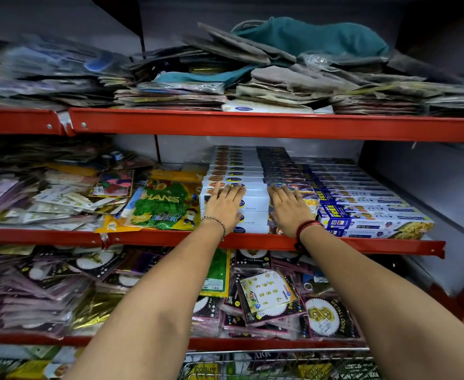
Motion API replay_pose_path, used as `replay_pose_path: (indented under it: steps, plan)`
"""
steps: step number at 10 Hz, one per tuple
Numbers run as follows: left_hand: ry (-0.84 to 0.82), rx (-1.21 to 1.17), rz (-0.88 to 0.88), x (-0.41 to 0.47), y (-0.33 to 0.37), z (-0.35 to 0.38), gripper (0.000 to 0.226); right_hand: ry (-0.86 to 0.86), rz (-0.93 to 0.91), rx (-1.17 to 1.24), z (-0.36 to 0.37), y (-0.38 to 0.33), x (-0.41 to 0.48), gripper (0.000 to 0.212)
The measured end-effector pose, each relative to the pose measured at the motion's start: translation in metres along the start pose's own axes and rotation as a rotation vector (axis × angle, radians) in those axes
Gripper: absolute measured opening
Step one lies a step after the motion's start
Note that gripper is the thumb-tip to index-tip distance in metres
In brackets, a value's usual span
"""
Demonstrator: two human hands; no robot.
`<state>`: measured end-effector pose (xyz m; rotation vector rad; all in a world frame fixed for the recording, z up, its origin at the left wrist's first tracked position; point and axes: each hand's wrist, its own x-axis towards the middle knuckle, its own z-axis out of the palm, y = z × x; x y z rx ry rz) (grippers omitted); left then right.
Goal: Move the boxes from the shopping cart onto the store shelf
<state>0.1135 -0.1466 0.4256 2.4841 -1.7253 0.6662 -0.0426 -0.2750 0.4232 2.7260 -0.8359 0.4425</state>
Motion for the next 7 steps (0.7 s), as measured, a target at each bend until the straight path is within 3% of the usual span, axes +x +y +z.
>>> replay_pose_path:
  steps: [2,3,7]
  plan:
    - [0.222,0.114,0.040,-0.028,-0.006,-0.016,0.071,0.297,-0.002,-0.037,-0.033,-0.004,-0.029,0.068]
    - [0.312,0.104,0.058,-0.036,-0.008,-0.027,0.072,0.362,0.006,-0.048,-0.045,-0.005,-0.037,0.069]
    - [0.609,0.060,-0.064,-0.013,-0.009,-0.165,0.073,0.704,0.050,-0.052,-0.185,-0.003,-0.020,0.070]
